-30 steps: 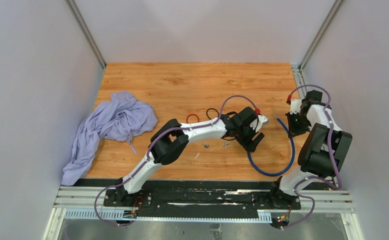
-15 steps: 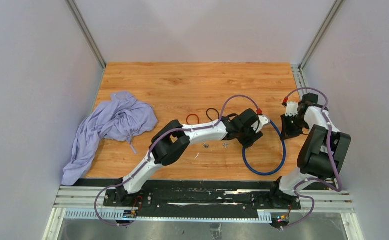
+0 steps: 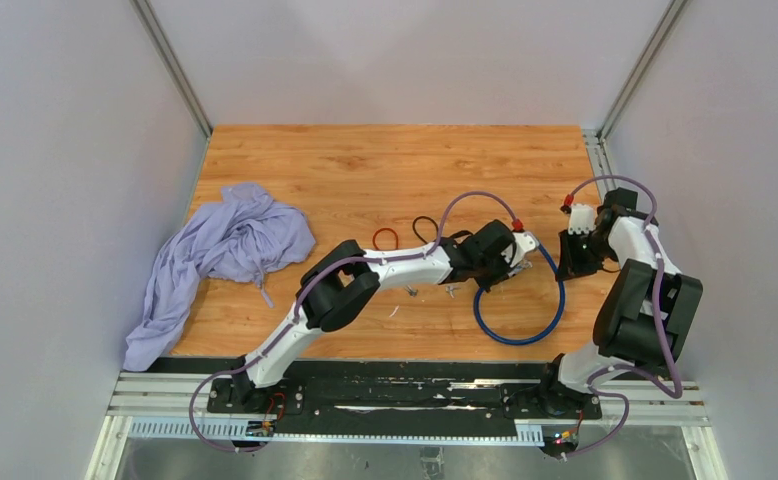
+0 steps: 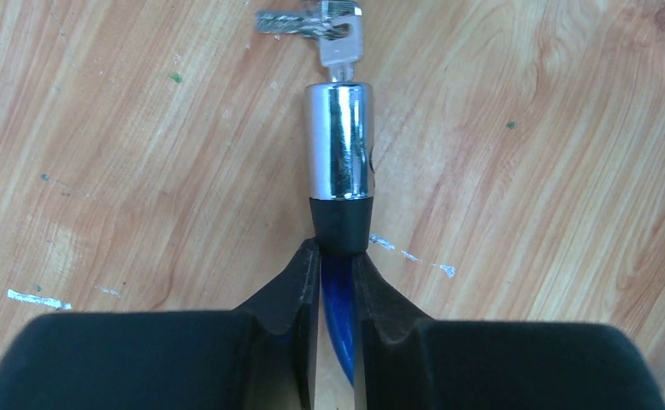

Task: Lock with the key
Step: Lock the lock.

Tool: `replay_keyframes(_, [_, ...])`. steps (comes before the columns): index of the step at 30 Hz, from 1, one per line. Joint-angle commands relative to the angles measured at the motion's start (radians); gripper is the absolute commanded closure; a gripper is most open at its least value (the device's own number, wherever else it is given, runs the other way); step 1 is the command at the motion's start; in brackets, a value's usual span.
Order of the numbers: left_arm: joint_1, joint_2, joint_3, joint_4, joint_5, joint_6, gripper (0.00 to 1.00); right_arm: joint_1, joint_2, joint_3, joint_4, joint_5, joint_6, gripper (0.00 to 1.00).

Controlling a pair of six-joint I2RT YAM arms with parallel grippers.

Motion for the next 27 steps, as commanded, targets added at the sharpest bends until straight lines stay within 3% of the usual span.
replay_keyframes(1, [0.027, 0.08, -0.048, -0.153, -0.003, 0.014, 0.89, 0.018, -0.023, -0.028, -0.035, -0.064, -0.067, 0.99])
replay_keyframes(5, [0.03, 0.068, -0.039, -0.169, -0.008, -0.001, 0.99, 0.018, -0.015, -0.022, -0.035, -0.094, -0.065, 0.99])
replay_keyframes(15, [0.088, -0.045, 0.021, -0.222, -0.022, -0.011, 1.0, 0.018, -0.037, 0.069, -0.113, -0.155, -0.052, 0.99])
replay_keyframes(27, [0.207, 0.011, 0.174, -0.283, -0.006, -0.041, 1.0, 0.115, -0.004, 0.086, -0.15, -0.188, -0.073, 0.99])
